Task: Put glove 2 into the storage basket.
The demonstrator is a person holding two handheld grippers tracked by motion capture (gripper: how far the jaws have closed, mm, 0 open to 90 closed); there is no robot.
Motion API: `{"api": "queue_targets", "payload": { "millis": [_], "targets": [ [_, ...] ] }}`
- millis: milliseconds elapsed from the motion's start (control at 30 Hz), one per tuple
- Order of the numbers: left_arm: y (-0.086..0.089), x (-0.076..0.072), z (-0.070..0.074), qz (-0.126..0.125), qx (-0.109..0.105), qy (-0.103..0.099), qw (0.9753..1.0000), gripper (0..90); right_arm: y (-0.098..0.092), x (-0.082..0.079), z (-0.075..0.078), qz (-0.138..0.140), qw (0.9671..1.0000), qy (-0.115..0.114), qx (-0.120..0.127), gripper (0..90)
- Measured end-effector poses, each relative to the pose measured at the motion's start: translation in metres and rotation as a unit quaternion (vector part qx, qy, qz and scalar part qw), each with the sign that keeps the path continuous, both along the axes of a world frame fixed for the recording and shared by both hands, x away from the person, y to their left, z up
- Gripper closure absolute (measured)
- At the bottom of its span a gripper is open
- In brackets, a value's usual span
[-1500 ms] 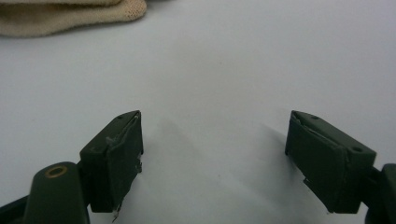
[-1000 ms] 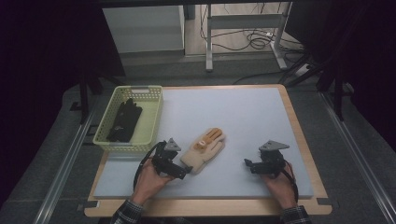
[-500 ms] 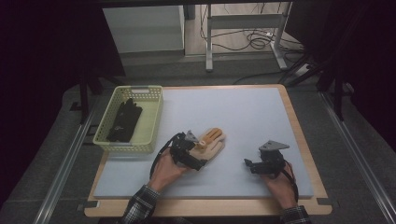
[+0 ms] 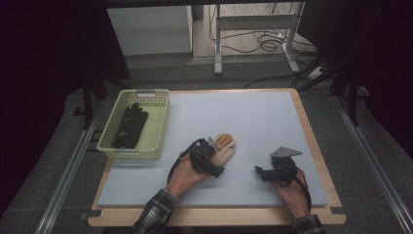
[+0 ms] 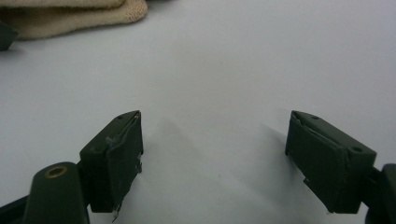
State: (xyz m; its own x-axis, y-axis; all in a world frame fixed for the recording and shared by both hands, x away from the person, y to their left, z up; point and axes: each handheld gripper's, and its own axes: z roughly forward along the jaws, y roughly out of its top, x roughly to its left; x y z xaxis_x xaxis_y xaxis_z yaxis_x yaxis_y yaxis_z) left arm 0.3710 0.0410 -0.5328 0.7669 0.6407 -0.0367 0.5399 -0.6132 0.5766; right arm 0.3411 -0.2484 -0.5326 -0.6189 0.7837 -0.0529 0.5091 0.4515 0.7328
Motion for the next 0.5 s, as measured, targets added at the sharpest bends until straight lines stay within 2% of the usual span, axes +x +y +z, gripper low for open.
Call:
{"api": "queue_targets", "payload": {
  "millis": [67, 233, 500],
  "targets": [
    [0.001, 0.0, 0.001, 0.006, 0.0, 0.0, 1.0, 2.5, 0.0, 0.0, 0.0, 0.0, 1.0, 0.0, 0.0, 18.8],
    [0.005, -0.001, 0.006, 0.019, -0.001, 0.0, 0.9998, 21.8, 0.0, 0.0, 0.0, 0.0, 1.0, 0.0, 0.0, 18.8],
    [0.004, -0.006, 0.012, 0.017, 0.006, 0.006, 0.9998, 49.2, 0.0, 0.0, 0.0, 0.0, 1.0, 0.0, 0.0, 18.8]
  ]
}}
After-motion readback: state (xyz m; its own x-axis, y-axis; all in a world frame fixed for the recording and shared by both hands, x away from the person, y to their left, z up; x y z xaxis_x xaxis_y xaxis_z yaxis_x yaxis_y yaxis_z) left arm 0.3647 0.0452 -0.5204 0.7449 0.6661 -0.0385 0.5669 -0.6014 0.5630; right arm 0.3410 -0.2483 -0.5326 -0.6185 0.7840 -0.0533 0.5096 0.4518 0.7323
